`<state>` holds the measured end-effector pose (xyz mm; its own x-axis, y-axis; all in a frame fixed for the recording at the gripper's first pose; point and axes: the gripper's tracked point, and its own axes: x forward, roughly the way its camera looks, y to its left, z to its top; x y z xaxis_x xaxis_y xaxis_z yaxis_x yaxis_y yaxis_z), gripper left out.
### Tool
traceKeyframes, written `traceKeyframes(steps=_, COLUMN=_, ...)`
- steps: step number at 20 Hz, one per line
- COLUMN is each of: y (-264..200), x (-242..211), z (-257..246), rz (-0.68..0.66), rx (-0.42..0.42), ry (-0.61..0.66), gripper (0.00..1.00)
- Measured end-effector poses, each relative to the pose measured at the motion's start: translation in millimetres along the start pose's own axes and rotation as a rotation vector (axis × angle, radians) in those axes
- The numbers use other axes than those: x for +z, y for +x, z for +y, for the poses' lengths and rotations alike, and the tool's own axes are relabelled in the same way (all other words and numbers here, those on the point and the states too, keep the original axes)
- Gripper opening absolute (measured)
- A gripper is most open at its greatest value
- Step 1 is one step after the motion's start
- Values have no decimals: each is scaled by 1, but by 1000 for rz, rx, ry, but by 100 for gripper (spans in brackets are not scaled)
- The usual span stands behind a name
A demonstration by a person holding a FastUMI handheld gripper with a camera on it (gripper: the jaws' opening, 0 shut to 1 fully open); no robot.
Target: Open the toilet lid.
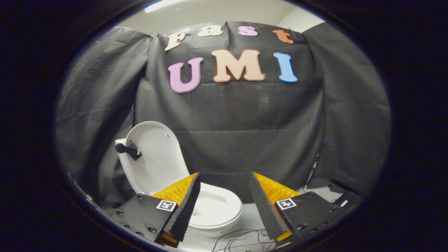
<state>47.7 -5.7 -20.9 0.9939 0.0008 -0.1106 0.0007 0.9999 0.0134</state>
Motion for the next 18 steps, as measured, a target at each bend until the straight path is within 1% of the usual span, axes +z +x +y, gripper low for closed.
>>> traceKeyframes(steps=2, y=-13, x=-7, z=-2, rz=41, rx=0, ry=10, gripper=88)
traceKeyframes(steps=7, y=-40, x=21, z=2, rz=-107, rx=5, ry=-12, gripper=84)
traceKeyframes(steps=10, y=-50, x=19, z=1, rz=-115, rx=4, ry=-17, gripper=83)
traceKeyframes(steps=18, y=-49, x=17, z=2, rz=-109, rx=3, ry=-25, gripper=84)
